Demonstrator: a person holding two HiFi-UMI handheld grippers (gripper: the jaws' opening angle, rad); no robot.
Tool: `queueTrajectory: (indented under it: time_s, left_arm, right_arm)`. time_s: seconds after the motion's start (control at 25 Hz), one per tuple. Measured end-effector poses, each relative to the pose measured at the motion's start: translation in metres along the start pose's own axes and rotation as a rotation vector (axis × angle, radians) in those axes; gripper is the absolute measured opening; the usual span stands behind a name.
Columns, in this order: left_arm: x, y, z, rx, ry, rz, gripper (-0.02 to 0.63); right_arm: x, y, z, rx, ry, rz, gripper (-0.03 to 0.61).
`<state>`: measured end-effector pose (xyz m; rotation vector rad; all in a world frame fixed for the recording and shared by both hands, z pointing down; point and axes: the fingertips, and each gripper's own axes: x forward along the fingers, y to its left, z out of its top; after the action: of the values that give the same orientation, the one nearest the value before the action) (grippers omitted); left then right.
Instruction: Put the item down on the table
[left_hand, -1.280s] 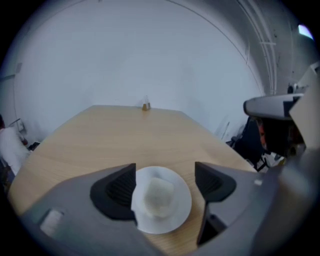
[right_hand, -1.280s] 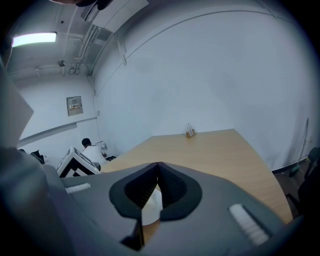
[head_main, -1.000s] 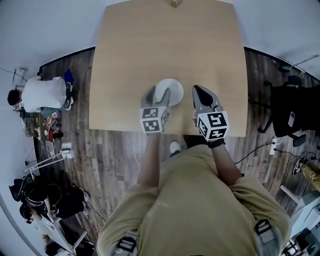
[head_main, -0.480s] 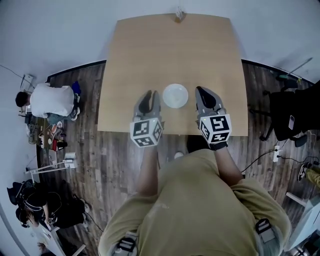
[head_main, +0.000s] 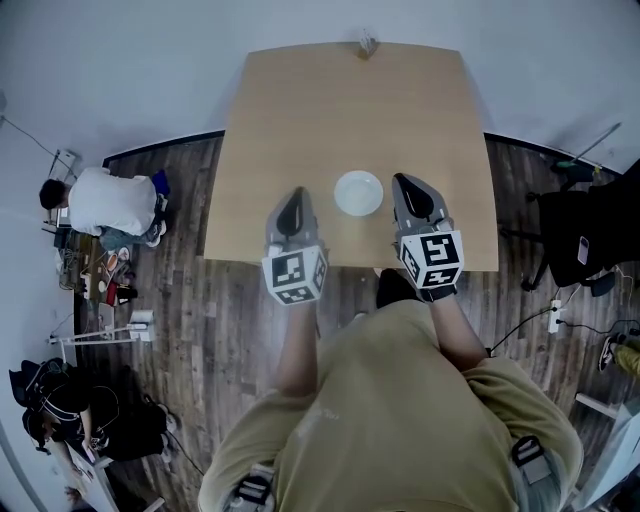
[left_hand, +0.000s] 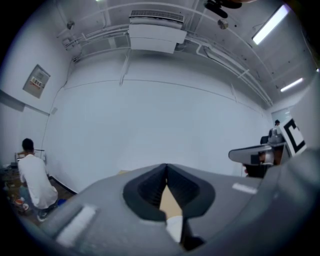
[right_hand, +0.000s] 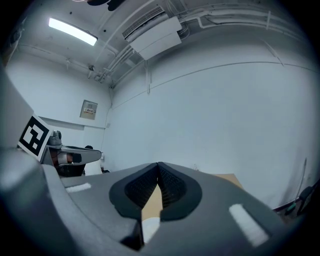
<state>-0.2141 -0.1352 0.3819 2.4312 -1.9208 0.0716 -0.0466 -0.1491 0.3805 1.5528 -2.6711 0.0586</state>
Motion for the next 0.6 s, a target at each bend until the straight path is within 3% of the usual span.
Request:
queueTrajectory:
  time_s: [0.6]
  left_arm:
    - [-0.022,-0.006,-0.005,-0.016,0.013,-0.01,0.003]
  right_arm:
    - [-0.018,0.02,-0.001,-0.007,-0.006,0.011,0.006]
